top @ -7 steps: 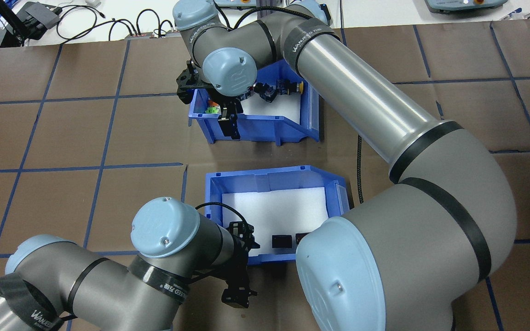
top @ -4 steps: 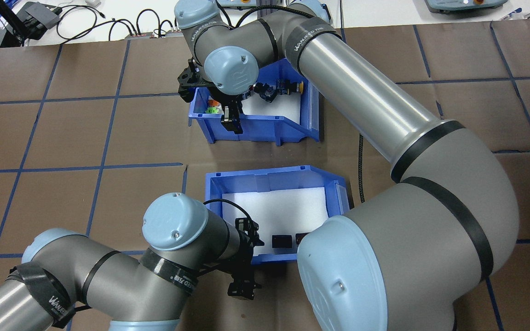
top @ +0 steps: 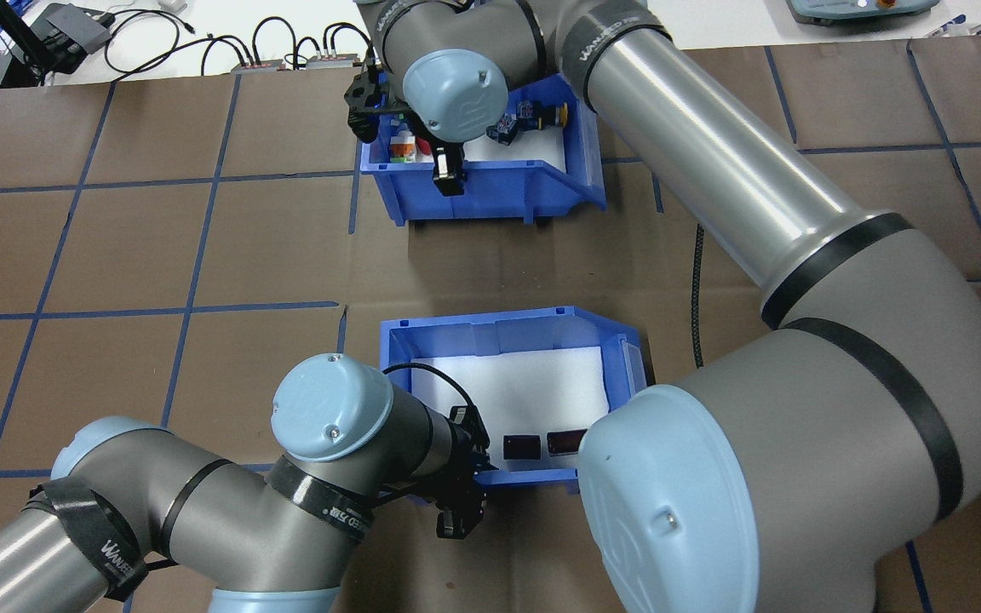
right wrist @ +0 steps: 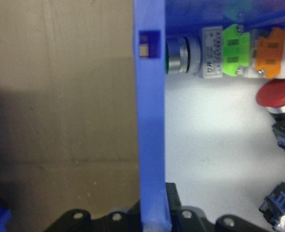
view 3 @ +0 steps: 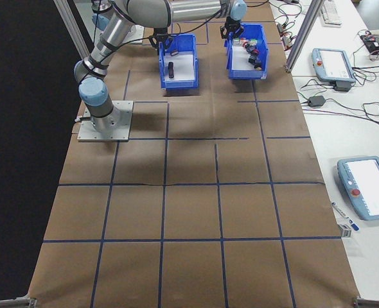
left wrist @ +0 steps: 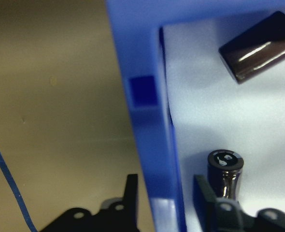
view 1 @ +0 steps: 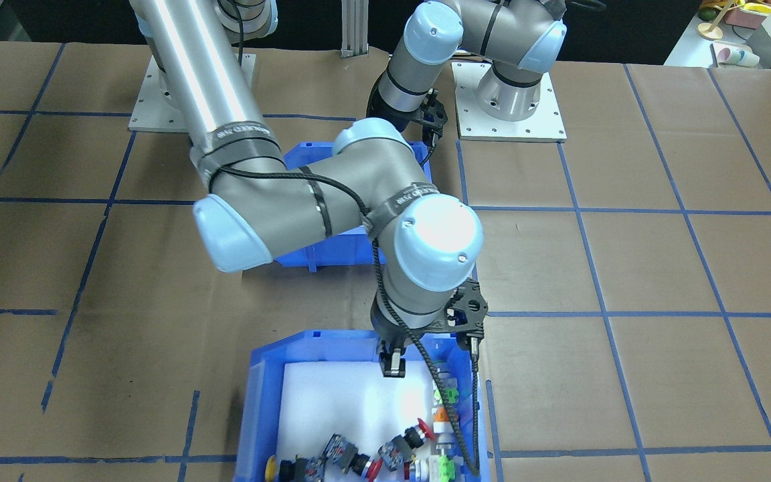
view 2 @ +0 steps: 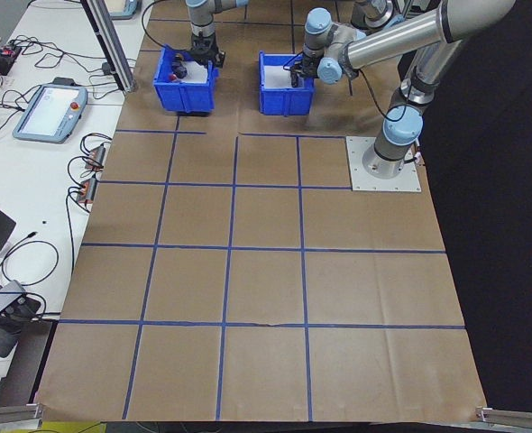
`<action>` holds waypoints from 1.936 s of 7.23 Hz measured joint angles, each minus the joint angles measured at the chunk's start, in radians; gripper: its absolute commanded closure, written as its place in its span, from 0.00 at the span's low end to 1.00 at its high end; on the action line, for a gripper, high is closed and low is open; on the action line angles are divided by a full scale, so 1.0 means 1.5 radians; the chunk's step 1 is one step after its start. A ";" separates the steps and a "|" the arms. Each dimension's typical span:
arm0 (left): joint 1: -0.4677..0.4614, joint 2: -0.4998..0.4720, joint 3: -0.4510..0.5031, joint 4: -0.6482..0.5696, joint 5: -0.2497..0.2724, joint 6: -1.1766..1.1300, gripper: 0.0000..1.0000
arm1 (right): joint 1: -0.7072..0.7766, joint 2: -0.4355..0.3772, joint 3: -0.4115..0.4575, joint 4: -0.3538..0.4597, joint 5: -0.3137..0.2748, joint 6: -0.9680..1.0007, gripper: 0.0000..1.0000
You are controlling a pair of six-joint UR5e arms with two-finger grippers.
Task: Place battery box in front
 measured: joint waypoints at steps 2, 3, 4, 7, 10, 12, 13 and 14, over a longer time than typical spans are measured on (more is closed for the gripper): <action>0.002 0.029 0.007 0.001 0.024 0.021 1.00 | -0.089 -0.047 0.003 0.009 -0.002 -0.116 1.00; 0.016 0.043 0.018 -0.001 0.058 0.063 1.00 | -0.137 -0.070 0.004 0.025 -0.002 -0.168 1.00; 0.045 0.047 0.032 -0.006 0.080 0.102 1.00 | -0.183 -0.092 0.010 0.039 -0.003 -0.214 1.00; 0.159 -0.010 0.108 -0.015 0.030 0.130 1.00 | -0.319 -0.185 0.121 0.054 0.003 -0.357 1.00; 0.182 -0.189 0.303 -0.019 -0.047 0.109 1.00 | -0.428 -0.335 0.355 0.026 0.009 -0.457 1.00; 0.174 -0.279 0.388 -0.019 -0.091 0.074 1.00 | -0.485 -0.407 0.479 -0.020 0.005 -0.529 1.00; 0.171 -0.311 0.413 -0.019 -0.116 0.065 1.00 | -0.502 -0.432 0.520 -0.032 0.004 -0.551 0.99; 0.170 -0.333 0.427 -0.019 -0.145 0.061 0.96 | -0.509 -0.449 0.545 -0.039 0.002 -0.560 0.99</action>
